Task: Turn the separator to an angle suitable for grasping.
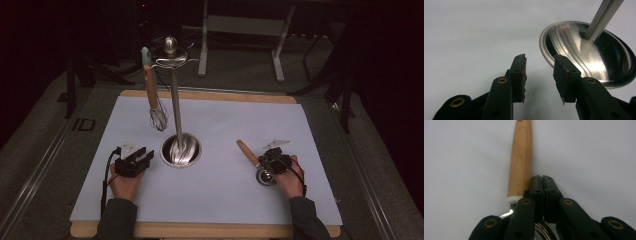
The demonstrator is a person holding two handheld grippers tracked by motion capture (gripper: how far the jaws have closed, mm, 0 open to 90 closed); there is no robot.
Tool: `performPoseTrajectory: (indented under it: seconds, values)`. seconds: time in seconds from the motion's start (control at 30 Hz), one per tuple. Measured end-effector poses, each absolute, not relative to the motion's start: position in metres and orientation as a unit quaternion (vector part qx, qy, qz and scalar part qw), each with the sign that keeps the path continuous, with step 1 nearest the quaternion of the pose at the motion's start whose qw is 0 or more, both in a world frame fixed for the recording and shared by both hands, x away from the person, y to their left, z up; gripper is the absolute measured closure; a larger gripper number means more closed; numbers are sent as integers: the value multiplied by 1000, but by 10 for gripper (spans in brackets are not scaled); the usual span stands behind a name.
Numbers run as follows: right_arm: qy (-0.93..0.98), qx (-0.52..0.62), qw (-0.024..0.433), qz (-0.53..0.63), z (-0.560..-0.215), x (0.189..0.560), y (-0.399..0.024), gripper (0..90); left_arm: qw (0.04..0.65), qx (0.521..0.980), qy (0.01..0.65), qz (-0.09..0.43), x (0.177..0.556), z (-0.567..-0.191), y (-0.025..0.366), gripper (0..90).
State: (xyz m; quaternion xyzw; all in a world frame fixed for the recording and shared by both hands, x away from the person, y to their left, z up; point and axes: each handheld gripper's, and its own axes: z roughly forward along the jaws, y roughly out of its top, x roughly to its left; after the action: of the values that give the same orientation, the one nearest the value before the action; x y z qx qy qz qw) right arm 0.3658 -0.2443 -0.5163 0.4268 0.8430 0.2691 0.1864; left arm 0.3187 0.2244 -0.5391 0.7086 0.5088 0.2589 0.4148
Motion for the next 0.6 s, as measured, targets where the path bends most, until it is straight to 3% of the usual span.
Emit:
performPoseTrajectory:
  seconds: [0.5,0.6]
  values:
    - [856,403,170,276,-498,364,-241,732,413,710,508,260,319,-539,224,621]
    - [860,402,137,282,-499,365,-239,715,412,711,507,260,319,-539,224,620]
